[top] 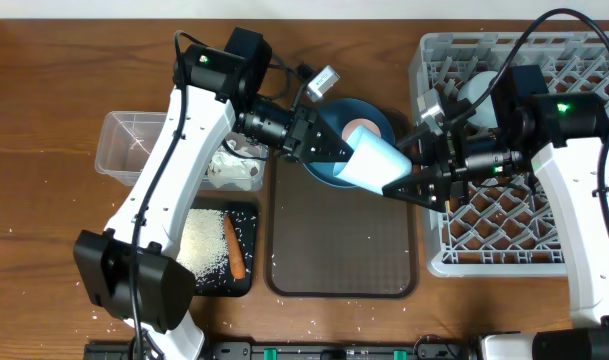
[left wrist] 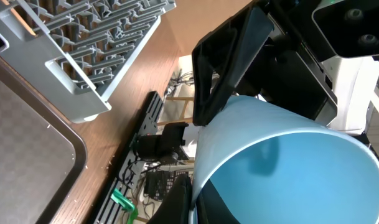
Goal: Sort waste into correct bins and load items into the dishwasher rack
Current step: 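Hold the cup out right and grasp it with the right gripper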
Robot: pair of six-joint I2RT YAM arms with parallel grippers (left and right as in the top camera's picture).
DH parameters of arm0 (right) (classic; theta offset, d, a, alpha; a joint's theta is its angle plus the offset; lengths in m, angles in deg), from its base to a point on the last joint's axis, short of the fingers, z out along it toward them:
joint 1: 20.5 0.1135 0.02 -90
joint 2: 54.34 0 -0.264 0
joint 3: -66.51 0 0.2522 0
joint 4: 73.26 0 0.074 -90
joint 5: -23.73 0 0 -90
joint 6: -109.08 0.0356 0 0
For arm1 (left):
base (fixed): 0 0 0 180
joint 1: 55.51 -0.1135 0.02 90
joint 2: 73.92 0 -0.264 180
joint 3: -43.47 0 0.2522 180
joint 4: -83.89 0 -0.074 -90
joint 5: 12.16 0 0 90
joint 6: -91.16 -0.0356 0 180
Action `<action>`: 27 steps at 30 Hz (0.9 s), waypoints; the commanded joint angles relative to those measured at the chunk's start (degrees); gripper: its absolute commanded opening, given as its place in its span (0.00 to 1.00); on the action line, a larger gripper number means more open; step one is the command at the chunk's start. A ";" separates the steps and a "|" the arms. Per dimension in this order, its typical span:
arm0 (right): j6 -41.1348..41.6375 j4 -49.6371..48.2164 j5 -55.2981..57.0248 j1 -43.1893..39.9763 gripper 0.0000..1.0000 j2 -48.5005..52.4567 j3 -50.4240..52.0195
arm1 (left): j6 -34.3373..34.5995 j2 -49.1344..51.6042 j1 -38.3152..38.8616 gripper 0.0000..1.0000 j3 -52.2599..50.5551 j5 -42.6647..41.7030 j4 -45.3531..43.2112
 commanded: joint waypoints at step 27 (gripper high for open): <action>4.96 -7.69 -1.16 0.35 0.47 0.04 0.04 | -1.40 -0.59 3.76 0.11 0.46 9.38 2.12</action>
